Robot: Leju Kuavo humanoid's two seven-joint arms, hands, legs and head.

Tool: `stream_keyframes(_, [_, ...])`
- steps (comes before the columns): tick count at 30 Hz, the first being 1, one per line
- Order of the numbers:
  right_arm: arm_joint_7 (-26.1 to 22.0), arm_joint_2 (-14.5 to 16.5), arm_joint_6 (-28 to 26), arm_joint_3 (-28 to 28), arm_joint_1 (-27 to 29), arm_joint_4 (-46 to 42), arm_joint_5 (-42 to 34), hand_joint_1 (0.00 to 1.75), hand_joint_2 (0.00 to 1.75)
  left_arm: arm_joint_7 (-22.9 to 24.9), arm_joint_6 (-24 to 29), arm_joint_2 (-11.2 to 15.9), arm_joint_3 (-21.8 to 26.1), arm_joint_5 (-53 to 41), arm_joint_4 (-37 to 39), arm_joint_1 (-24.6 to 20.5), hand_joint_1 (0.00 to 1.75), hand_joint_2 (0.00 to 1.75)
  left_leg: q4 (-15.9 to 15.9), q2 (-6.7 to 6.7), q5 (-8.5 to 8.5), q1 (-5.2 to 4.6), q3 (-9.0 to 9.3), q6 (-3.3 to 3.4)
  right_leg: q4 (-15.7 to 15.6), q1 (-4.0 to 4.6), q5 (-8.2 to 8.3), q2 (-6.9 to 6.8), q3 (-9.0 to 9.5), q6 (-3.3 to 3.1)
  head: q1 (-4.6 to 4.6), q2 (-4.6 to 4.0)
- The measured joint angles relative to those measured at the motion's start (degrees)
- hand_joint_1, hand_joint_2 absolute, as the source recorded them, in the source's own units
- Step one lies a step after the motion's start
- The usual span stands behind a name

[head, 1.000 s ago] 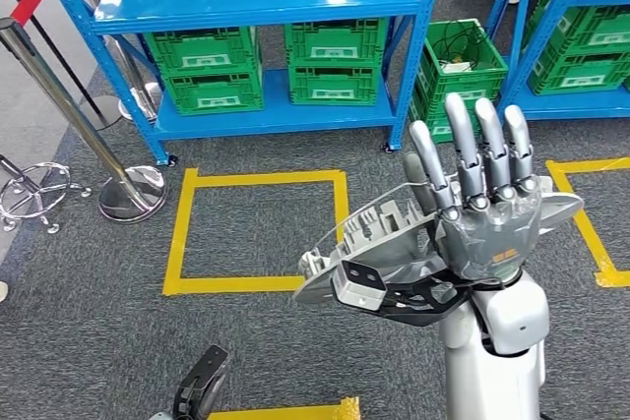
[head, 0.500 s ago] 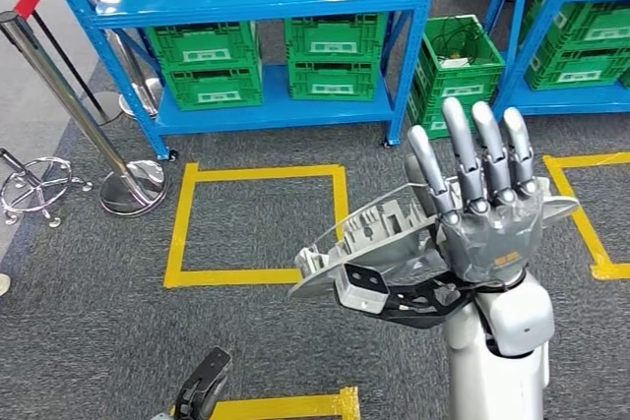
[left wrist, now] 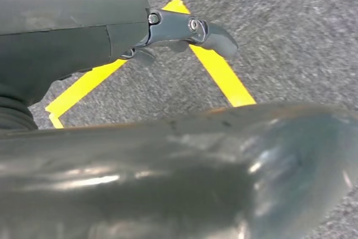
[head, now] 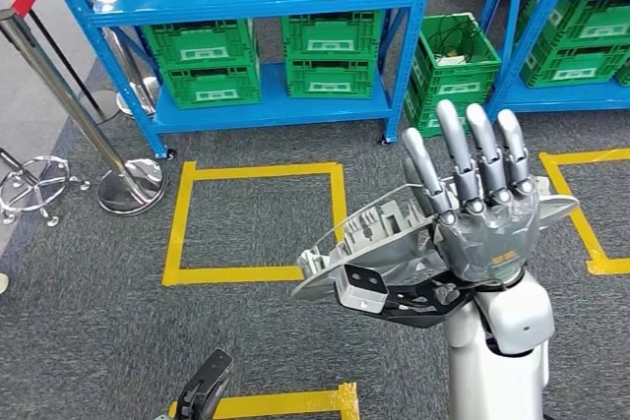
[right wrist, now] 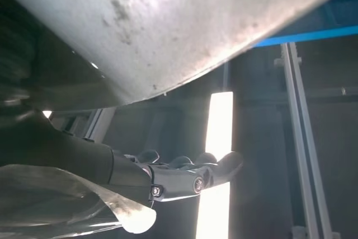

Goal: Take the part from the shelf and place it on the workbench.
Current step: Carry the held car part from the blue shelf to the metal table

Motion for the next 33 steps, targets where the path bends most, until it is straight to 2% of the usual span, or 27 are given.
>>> stream_keyframes(1, [-0.01,0.01,0.0,-0.02,0.0,0.0,0.0,0.0,1.75,0.01,0.01,-0.01,0.0,0.01,0.0,0.01,0.0,0.0,-0.45,-0.01,-0.04,0.07,0.04,0.08,-0.17,0.05,0.0,-0.06,-0.07,0.16,0.0,0.0])
stream_keyframes(5, [-0.01,0.04,-0.02,-0.05,-0.27,-0.01,-0.01,0.0,1.75,0.01,0.02,-0.1,-0.01,-0.01,0.0,0.01,0.0,0.0,-1.61,-0.1,0.45,0.19,0.2,-0.35,-1.1,0.22,0.65,-0.13,0.13,-1.81,0.26,-0.01])
stream_keyframes(10, [-0.01,0.04,-0.03,-0.06,-0.29,0.0,0.0,0.0,1.75,0.01,0.01,-0.2,-0.02,-0.01,0.0,0.01,0.0,0.0,-1.44,-0.09,0.62,-0.17,-0.03,0.19,-1.39,-0.04,1.11,-0.11,0.11,-1.21,0.37,0.0])
stream_keyframes(14, [-0.01,0.04,-0.03,-0.06,-0.29,0.0,0.0,0.0,1.75,0.01,0.02,-0.16,-0.02,-0.01,0.0,0.01,0.0,0.0,-1.29,-0.08,0.72,-0.33,-0.25,0.48,-1.48,-0.27,1.32,-0.12,-0.01,0.06,0.35,-0.01])
stream_keyframes(16, [-0.01,0.04,-0.03,-0.06,-0.29,0.0,0.0,0.0,1.75,0.01,0.02,-0.15,-0.02,-0.01,0.0,0.01,0.0,0.0,-1.27,-0.07,0.78,-0.37,-0.35,0.57,-1.49,-0.33,1.38,-0.11,-0.12,0.42,0.34,-0.01])
stream_keyframes(33, [-0.01,0.04,-0.03,-0.1,-0.28,0.0,0.0,0.0,1.75,0.01,0.01,-0.12,-0.02,-0.01,0.0,0.01,0.0,0.0,-1.28,-0.07,1.06,-0.13,-0.49,0.38,-1.2,-0.12,1.44,-0.11,-0.47,0.51,0.33,-0.01])
